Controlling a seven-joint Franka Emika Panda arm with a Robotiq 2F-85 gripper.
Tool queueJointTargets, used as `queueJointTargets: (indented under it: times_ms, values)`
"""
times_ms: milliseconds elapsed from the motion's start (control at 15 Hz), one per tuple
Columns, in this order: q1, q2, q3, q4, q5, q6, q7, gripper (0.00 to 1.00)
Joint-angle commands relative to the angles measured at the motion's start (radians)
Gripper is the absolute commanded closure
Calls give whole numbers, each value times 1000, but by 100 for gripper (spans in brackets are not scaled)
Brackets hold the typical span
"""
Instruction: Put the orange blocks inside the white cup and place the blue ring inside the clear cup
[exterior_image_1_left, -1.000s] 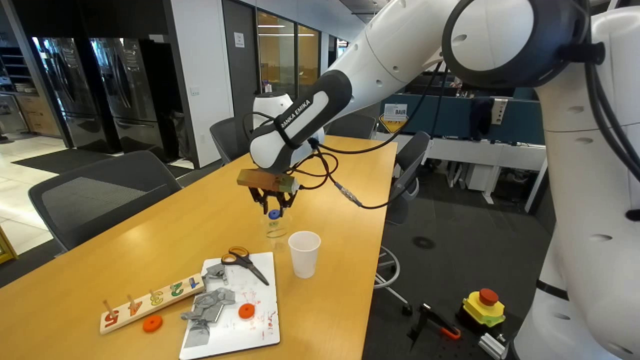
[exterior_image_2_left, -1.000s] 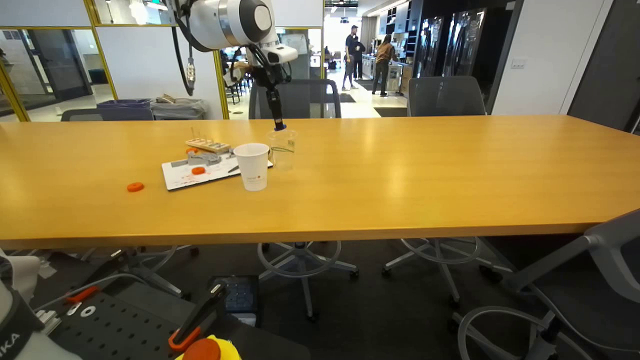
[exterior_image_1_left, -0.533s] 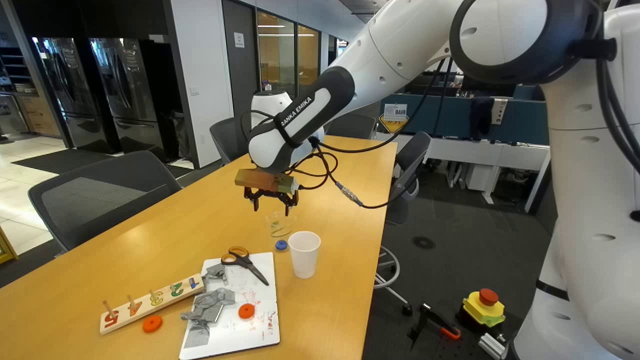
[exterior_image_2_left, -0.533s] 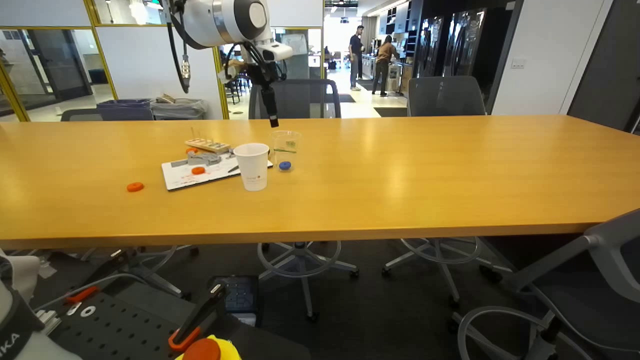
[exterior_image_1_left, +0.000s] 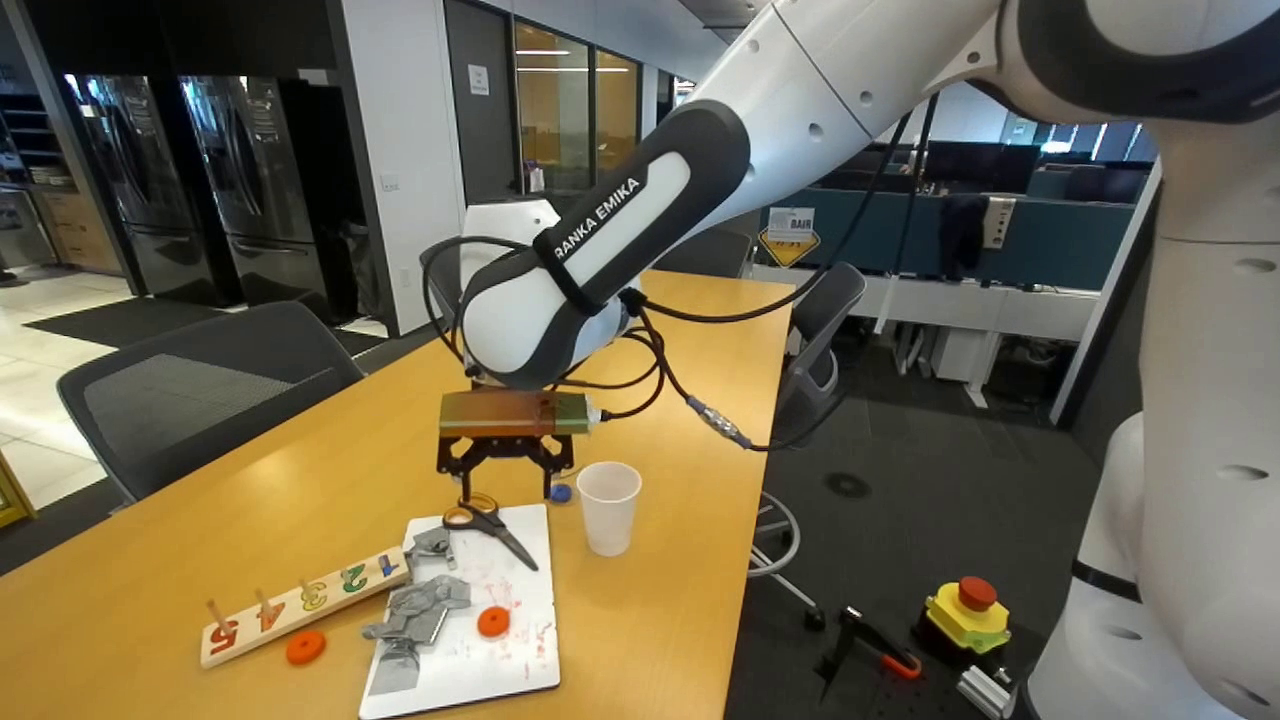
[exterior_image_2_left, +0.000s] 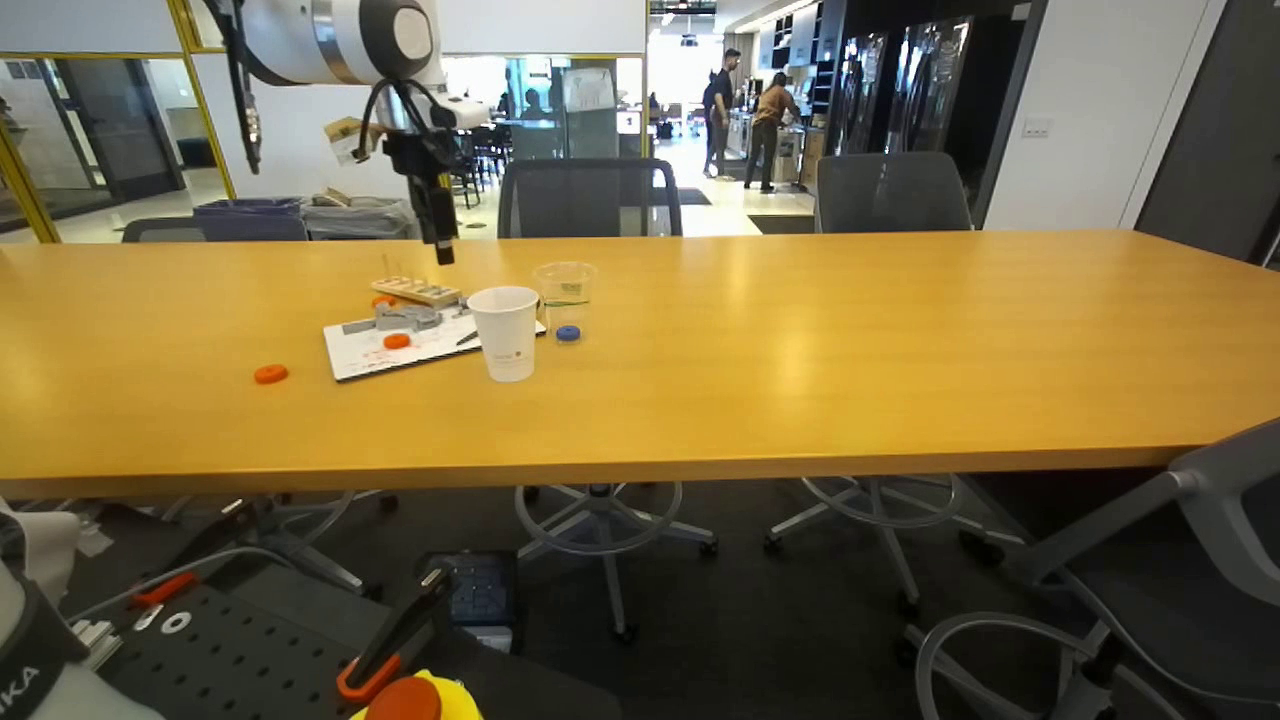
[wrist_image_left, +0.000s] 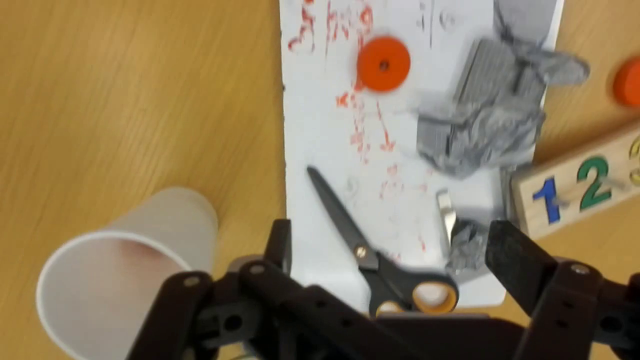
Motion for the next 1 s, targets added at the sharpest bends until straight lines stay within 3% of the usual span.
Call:
queueJointTargets:
  times_ms: [0,333,933]
  values:
    - [17,-45,55,-111,75,25,-109,0]
    - [43,48,83,-125,79,39,-194,0]
    - [93,189,36,-74,16,156,-259,0]
